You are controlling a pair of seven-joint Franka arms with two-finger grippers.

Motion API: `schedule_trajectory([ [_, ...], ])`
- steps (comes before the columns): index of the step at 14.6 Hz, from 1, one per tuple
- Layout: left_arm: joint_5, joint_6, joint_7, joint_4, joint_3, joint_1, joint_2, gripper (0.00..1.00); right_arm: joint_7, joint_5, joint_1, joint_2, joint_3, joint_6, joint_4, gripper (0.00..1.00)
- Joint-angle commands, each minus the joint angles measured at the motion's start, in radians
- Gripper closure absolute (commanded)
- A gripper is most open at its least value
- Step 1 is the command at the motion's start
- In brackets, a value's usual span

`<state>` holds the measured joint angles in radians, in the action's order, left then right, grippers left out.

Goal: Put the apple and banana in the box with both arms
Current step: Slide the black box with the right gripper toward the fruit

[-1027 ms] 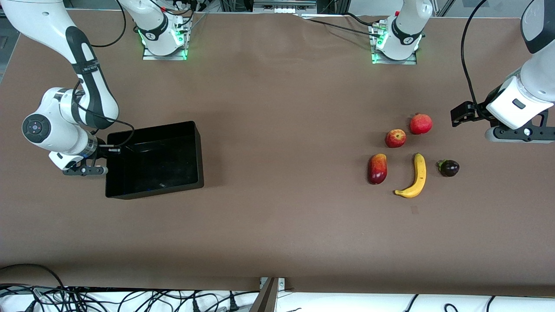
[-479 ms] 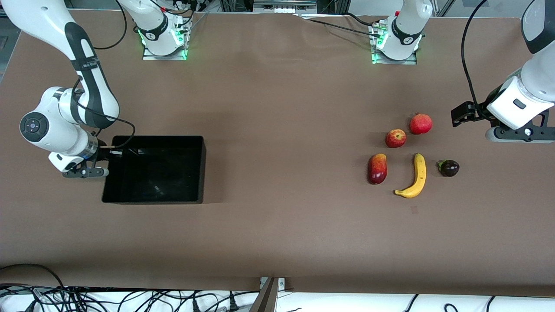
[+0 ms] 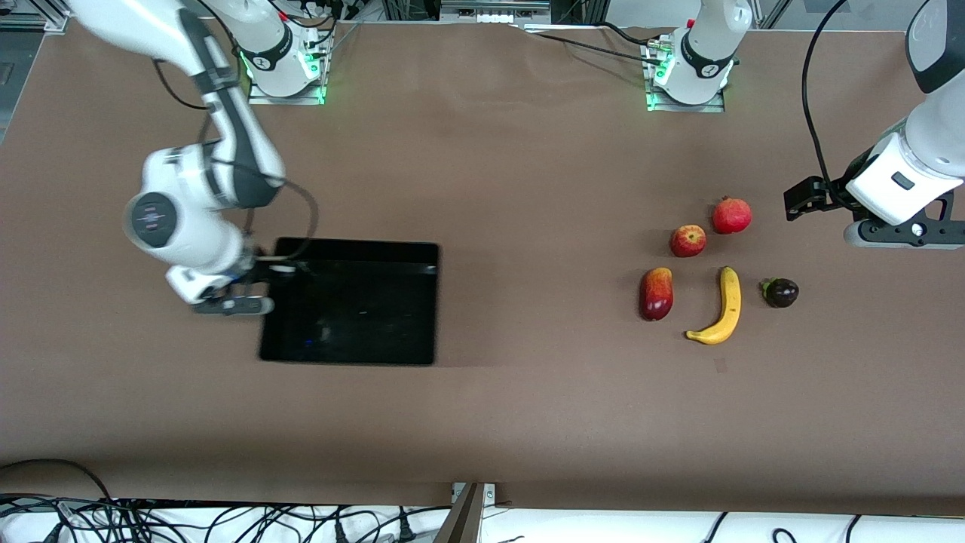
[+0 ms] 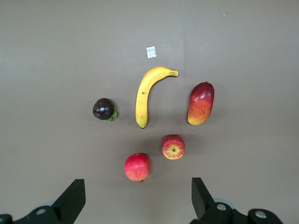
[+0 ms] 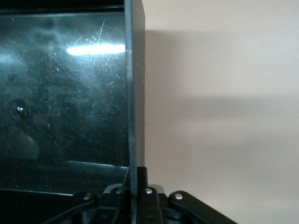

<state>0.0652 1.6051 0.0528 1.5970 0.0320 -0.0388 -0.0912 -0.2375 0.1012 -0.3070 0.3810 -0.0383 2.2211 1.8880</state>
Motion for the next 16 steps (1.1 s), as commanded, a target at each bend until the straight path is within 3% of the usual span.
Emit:
schedule_trajectory([
  [1,0.008,-0.014,0.006,-0.014,0.002,0.002,-0.002,0.0,-0.162,0.08,-0.128,0.042,-0.006,-0.018,-0.107,1.0],
  [5,0.01,-0.016,0.004,-0.015,0.002,0.0,-0.002,0.0,-0.437,0.091,-0.305,0.186,-0.006,-0.006,-0.281,1.0],
  [9,0.01,-0.016,0.006,-0.014,0.002,0.0,-0.002,0.0,-0.549,0.088,-0.409,0.323,-0.006,0.008,-0.443,1.0],
  [16,0.011,-0.036,0.007,-0.014,0.0,0.008,-0.004,0.0,-0.468,0.083,-0.511,0.404,-0.008,0.104,-0.478,1.0],
])
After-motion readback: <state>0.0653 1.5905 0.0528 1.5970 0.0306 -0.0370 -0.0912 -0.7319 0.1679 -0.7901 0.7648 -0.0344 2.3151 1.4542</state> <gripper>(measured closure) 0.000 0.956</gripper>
